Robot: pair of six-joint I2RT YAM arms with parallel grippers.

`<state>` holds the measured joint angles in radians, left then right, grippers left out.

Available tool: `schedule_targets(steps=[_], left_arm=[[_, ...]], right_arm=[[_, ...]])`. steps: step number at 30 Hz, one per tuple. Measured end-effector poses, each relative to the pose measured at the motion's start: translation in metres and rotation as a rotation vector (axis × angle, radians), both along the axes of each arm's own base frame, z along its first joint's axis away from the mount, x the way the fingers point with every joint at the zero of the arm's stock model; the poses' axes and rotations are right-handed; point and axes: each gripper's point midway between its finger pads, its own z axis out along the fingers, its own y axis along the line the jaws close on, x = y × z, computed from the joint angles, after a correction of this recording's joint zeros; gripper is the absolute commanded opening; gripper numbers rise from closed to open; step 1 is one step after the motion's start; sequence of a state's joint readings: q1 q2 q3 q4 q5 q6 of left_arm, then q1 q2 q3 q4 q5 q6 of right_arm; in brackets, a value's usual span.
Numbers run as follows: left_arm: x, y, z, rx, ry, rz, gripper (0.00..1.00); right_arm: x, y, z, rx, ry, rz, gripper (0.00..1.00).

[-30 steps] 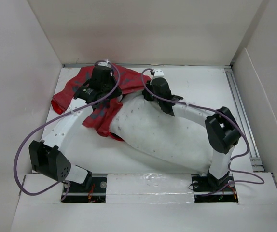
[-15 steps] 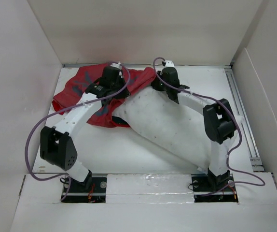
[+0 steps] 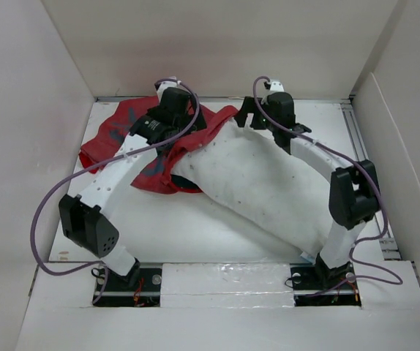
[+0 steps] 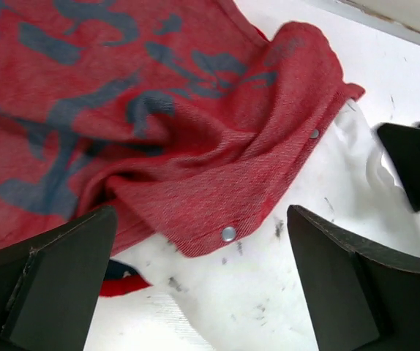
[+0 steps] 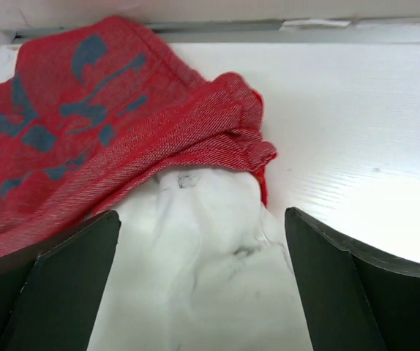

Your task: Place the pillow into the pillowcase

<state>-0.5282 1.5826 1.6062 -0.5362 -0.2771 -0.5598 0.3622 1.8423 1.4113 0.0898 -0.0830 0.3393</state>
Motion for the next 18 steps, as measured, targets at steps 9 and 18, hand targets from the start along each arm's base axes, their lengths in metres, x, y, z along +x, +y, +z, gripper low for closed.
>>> schedule_targets(steps=[9,18], left_arm=[[-0.054,0.034,-0.053,0.065,0.100,0.017,0.64],[-0.067,0.034,-0.111,0.068,0.186,0.008,0.91]], right_arm=[[-0.068,0.005,0.037,-0.159,0.022,-0.033,1.00],[-0.173,0.074,0.011,-0.307,-0.023,0.273,1.00]])
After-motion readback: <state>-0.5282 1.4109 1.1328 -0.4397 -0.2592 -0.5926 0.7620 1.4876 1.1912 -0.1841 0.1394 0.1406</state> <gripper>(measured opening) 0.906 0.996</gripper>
